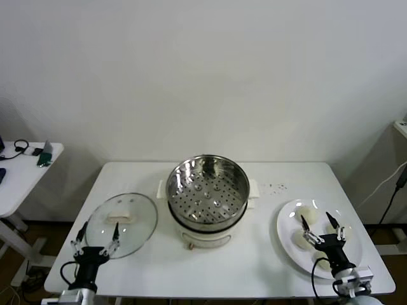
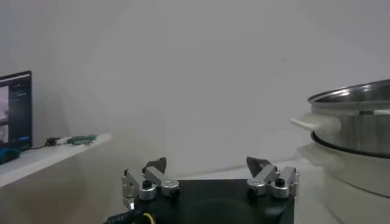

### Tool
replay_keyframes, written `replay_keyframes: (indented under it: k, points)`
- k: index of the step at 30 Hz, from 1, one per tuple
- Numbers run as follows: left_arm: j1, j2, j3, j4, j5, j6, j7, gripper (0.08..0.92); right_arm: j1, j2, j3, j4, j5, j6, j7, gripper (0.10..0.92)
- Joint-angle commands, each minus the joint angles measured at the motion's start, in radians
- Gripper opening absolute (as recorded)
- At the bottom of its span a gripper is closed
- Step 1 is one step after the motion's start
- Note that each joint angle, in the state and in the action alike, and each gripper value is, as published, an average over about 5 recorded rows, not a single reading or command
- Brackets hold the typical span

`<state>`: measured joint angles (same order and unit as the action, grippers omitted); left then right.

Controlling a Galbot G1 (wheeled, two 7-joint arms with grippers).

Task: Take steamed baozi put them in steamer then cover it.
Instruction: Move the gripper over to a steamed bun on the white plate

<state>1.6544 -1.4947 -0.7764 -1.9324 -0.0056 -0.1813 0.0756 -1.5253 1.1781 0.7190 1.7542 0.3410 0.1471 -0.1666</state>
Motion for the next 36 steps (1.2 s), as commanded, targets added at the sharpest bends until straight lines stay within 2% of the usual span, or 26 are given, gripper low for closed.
replay_keyframes:
  k: [1, 5, 10, 17, 22, 28, 36]
  points:
    - [0.000, 0.002, 0.001, 0.002, 0.002, 0.001, -0.001, 0.823, 0.035, -0.034, 0.016, 0.004, -0.050, -0.032, -0.039, 0.823]
    - [0.000, 0.009, 0.006, 0.004, 0.012, 0.005, -0.009, 0.823, 0.112, -0.162, 0.023, -0.016, -0.178, -0.171, -0.156, 0.823]
    - [0.006, 0.022, 0.016, -0.002, 0.018, 0.011, -0.024, 0.823, 0.197, -0.406, -0.036, -0.083, -0.264, -0.307, -0.394, 0.823]
    - [0.009, 0.040, 0.028, 0.006, 0.016, 0.010, -0.033, 0.823, 0.391, -0.634, -0.150, -0.215, -0.362, -0.342, -0.691, 0.823]
    - [0.005, 0.054, 0.030, 0.011, -0.027, -0.008, -0.025, 0.823, 0.630, -0.762, -0.369, -0.300, -0.419, -0.311, -0.866, 0.823]
    - [-0.001, 0.062, 0.029, 0.016, -0.052, -0.019, -0.018, 0.823, 0.982, -0.814, -0.732, -0.409, -0.434, -0.271, -0.950, 0.823]
    - [-0.012, 0.071, 0.022, 0.027, -0.054, -0.011, -0.018, 0.823, 1.315, -0.751, -1.166, -0.532, -0.431, -0.257, -0.989, 0.823]
